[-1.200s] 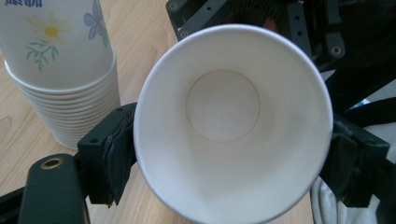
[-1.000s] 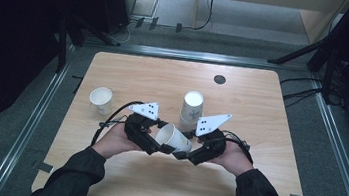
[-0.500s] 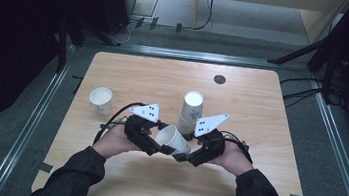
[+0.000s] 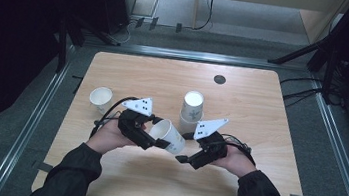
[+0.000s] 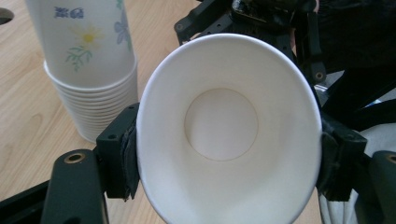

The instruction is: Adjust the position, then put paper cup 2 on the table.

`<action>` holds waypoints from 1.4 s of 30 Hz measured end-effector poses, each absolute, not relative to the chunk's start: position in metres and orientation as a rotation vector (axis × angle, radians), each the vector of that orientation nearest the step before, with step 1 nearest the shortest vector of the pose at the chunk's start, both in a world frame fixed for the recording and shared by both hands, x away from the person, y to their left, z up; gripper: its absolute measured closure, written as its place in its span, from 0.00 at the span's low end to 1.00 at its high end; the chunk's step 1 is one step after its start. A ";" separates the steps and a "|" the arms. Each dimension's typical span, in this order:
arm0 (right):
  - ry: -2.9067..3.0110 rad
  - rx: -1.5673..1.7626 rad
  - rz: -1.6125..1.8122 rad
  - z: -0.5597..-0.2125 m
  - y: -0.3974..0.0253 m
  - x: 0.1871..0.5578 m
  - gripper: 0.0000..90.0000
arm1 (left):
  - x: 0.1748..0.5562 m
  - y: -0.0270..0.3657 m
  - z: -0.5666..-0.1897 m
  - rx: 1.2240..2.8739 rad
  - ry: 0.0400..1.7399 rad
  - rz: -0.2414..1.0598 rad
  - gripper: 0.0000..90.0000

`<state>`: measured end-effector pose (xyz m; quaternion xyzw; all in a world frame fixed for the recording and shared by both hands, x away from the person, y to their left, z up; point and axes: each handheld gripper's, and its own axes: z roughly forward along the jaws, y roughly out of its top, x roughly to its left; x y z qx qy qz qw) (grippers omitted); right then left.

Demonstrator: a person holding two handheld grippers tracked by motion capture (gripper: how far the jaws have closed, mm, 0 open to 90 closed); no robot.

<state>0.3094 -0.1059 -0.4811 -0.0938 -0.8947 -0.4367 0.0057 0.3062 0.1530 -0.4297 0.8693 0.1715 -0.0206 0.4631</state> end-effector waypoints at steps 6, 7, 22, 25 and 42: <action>-2.876 -0.377 -1.369 -0.486 -0.108 0.305 0.24 | 0.307 0.158 -0.426 2.163 0.435 -0.026 0.28; -2.878 -0.396 -1.377 -0.486 -0.109 0.305 0.24 | 0.307 0.158 -0.426 2.168 0.441 -0.030 0.28; -2.909 -0.546 -1.419 -0.479 -0.131 0.299 0.24 | 0.310 0.162 -0.429 2.279 0.502 -0.005 0.28; -2.912 -0.585 -1.374 -0.481 -0.134 0.301 0.24 | 0.310 0.165 -0.427 2.287 0.511 -0.010 0.28; -2.951 -0.705 -1.384 -0.481 -0.153 0.313 0.24 | 0.308 0.186 -0.422 2.331 0.530 0.018 0.28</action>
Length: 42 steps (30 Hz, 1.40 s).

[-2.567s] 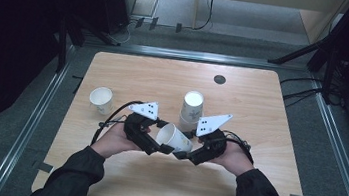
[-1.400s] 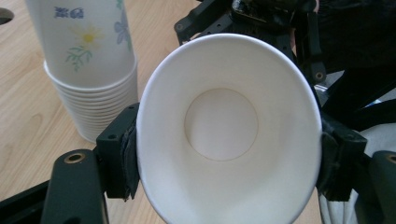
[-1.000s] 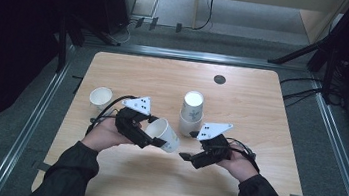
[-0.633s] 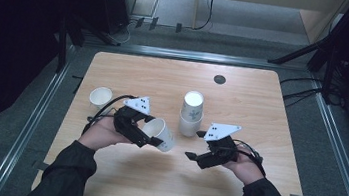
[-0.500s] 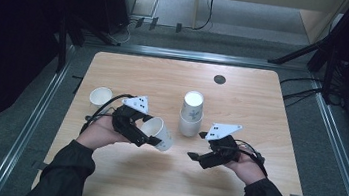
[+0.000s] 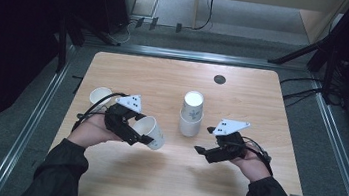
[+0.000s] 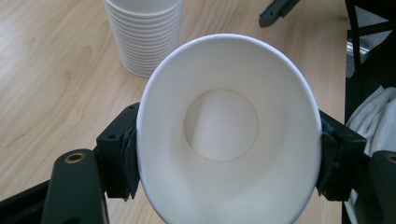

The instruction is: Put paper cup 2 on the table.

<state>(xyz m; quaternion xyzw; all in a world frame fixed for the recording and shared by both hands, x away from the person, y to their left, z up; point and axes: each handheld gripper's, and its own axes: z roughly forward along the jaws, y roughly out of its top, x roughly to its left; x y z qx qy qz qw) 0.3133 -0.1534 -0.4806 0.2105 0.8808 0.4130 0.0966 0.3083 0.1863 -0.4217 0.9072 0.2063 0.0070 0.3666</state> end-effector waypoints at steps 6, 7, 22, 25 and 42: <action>2.578 0.661 1.215 -0.479 -0.167 0.322 0.24 | 0.305 0.202 -0.420 2.348 0.564 0.034 0.28; 2.571 0.670 1.225 -0.479 -0.168 0.324 0.24 | 0.304 0.205 -0.420 2.352 0.566 0.032 0.28; 2.555 0.705 1.229 -0.478 -0.173 0.335 0.24 | 0.300 0.253 -0.427 2.383 0.651 0.081 0.28; 2.548 0.710 1.234 -0.478 -0.174 0.336 0.24 | 0.299 0.261 -0.429 2.399 0.669 0.089 0.28; 2.513 0.763 1.235 -0.477 -0.184 0.341 0.24 | 0.307 0.309 -0.446 2.429 0.891 0.215 0.27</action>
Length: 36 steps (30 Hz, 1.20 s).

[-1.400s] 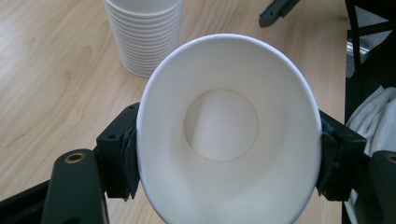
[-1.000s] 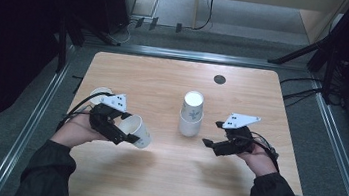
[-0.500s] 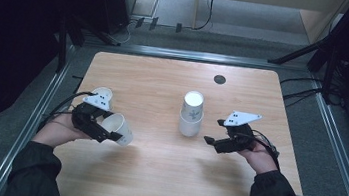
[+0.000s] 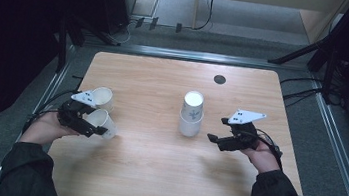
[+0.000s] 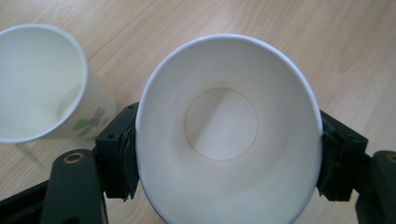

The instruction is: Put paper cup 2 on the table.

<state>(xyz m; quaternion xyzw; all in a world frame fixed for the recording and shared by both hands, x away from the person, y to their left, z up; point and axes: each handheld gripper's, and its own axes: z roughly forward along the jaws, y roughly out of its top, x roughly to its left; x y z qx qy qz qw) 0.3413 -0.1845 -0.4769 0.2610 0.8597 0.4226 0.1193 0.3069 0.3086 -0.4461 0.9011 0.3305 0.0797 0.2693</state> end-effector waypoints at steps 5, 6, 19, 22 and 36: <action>2.518 0.762 1.222 -0.479 -0.184 0.341 0.24 | 0.310 0.314 -0.453 2.448 0.926 0.227 0.27; 2.518 0.759 1.220 -0.479 -0.184 0.341 0.24 | 0.311 0.315 -0.455 2.452 0.931 0.229 0.27; 2.520 0.780 1.195 -0.481 -0.188 0.342 0.24 | 0.317 0.324 -0.467 2.469 1.036 0.272 0.26; 2.517 0.786 1.197 -0.481 -0.189 0.342 0.24 | 0.319 0.322 -0.471 2.489 1.053 0.289 0.26; 2.510 0.785 1.190 -0.481 -0.190 0.342 0.24 | 0.324 0.320 -0.479 2.475 1.088 0.234 0.21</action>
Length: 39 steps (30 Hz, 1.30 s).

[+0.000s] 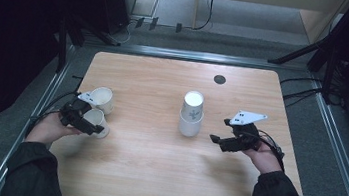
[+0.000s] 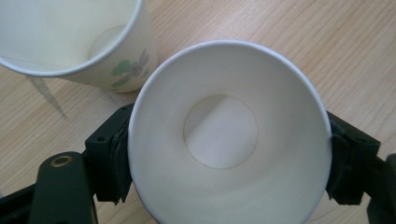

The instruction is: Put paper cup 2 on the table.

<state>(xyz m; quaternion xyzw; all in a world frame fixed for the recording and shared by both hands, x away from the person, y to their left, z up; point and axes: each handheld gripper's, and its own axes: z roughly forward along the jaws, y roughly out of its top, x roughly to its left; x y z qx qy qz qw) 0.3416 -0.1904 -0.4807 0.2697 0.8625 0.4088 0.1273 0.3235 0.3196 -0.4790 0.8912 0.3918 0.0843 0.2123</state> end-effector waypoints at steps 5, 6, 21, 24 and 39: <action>2.509 0.786 1.182 -0.481 -0.191 0.342 0.24 | 0.325 0.320 -0.480 2.463 1.099 0.219 0.16; 2.509 0.786 1.182 -0.481 -0.191 0.342 0.24 | 0.325 0.320 -0.480 2.456 1.100 0.216 0.14; 2.499 0.803 1.177 -0.482 -0.195 0.343 0.24 | 0.320 0.331 -0.455 2.296 1.129 0.193 0.14; 2.494 0.807 1.177 -0.482 -0.195 0.344 0.24 | 0.320 0.331 -0.448 2.263 1.154 0.182 0.15; 2.476 0.850 1.145 -0.486 -0.201 0.347 0.24 | 0.318 0.299 -0.421 2.213 1.058 0.225 0.15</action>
